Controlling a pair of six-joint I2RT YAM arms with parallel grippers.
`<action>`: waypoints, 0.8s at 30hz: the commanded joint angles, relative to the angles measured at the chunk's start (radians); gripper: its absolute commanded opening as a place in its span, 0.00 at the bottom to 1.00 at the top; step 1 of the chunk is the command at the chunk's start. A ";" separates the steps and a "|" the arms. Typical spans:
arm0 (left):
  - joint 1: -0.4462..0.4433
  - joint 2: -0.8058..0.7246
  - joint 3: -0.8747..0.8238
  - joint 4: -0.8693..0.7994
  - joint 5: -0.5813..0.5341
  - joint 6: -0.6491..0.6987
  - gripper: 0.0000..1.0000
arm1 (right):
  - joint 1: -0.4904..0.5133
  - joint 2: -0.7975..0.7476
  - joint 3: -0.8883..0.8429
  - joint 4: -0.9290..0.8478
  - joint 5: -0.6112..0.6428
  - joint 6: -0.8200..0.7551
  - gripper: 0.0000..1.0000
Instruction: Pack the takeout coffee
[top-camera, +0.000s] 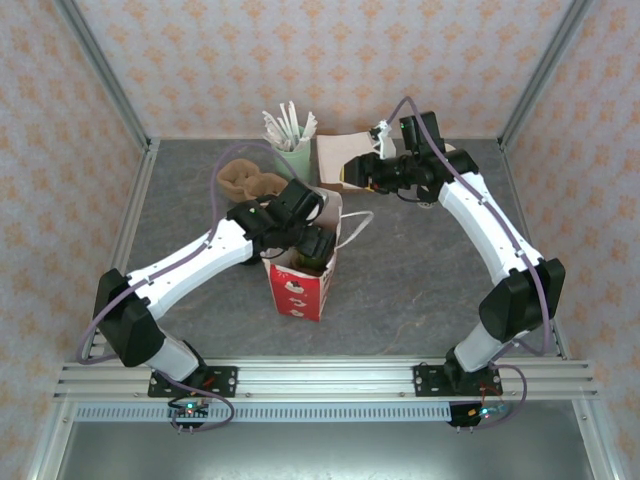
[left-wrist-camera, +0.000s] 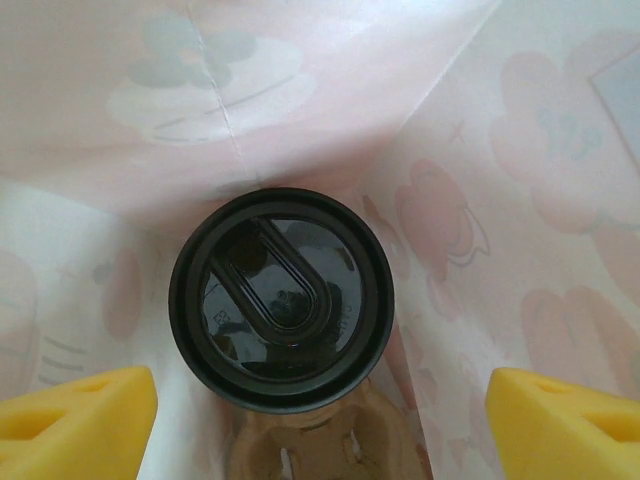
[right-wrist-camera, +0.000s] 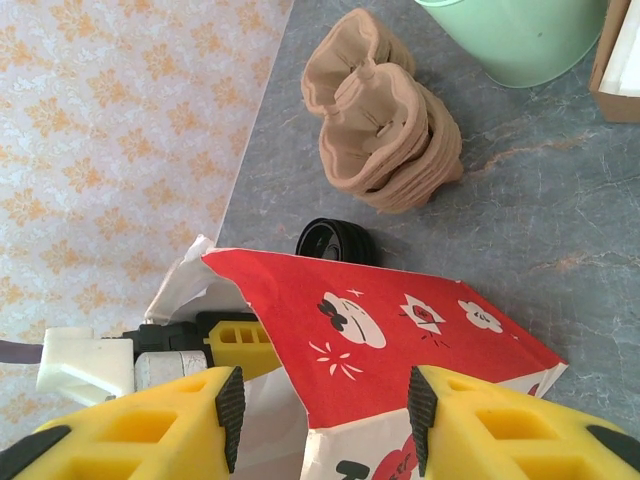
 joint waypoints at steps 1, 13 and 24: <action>0.009 -0.006 0.032 -0.019 0.005 0.007 0.85 | -0.009 0.009 0.034 0.014 -0.014 -0.018 0.50; 0.009 -0.091 0.082 -0.031 -0.014 -0.020 0.72 | -0.012 0.005 0.051 0.021 -0.001 -0.014 0.50; 0.074 -0.145 0.304 -0.096 -0.179 -0.011 0.80 | -0.019 -0.038 0.060 0.025 0.050 -0.001 0.52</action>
